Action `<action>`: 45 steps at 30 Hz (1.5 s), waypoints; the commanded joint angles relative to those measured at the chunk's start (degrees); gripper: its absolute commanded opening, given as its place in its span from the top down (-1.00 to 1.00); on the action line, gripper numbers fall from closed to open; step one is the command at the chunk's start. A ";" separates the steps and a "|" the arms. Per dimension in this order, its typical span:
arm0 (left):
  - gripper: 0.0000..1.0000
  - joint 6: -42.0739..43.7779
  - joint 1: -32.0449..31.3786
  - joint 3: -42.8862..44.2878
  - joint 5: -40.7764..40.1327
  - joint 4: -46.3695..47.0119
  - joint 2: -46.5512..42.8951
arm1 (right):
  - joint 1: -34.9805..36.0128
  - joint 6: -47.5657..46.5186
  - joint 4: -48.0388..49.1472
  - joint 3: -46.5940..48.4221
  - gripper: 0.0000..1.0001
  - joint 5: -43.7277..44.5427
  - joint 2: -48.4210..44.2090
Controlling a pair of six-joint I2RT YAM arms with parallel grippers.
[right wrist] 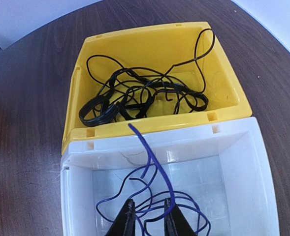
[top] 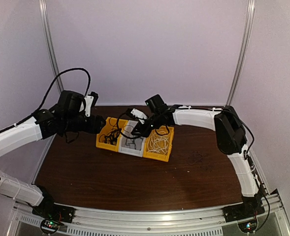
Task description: Untangle the cables
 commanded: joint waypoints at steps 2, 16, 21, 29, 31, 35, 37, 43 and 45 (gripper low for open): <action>-0.28 -1.17 1.64 -1.91 -0.81 3.46 -1.03 | 0.42 -1.12 -3.34 -1.95 0.55 2.73 -4.31; -0.20 -6.48 11.23 -0.88 7.92 15.28 16.12 | 0.11 -3.22 -7.96 -7.55 0.03 4.62 -21.47; -0.14 -6.03 11.25 1.79 7.50 15.87 19.91 | -3.68 -5.76 -9.59 -18.19 0.05 3.31 -31.80; -0.13 -5.47 11.12 -5.33 13.88 23.31 12.44 | -17.43 -12.21 -10.25 -44.16 0.14 6.16 -50.64; -0.13 -5.81 10.44 -7.38 16.07 25.85 10.76 | -19.76 -14.98 -11.67 -49.19 0.18 5.88 -54.28; -0.11 -4.88 6.82 -9.75 19.09 29.63 8.29 | -20.23 -21.67 -14.32 -58.10 0.25 7.71 -59.79; -0.09 -4.48 4.65 -9.61 19.56 30.26 7.79 | -20.25 -22.38 -15.43 -60.86 0.29 9.73 -60.87; -0.09 -2.78 -2.10 -7.23 21.24 30.29 9.06 | -20.25 -27.83 -23.52 -65.47 0.12 13.59 -63.69; -0.08 -2.99 -3.11 -6.49 21.79 30.23 10.59 | -20.27 -28.50 -23.32 -66.94 0.07 16.79 -64.78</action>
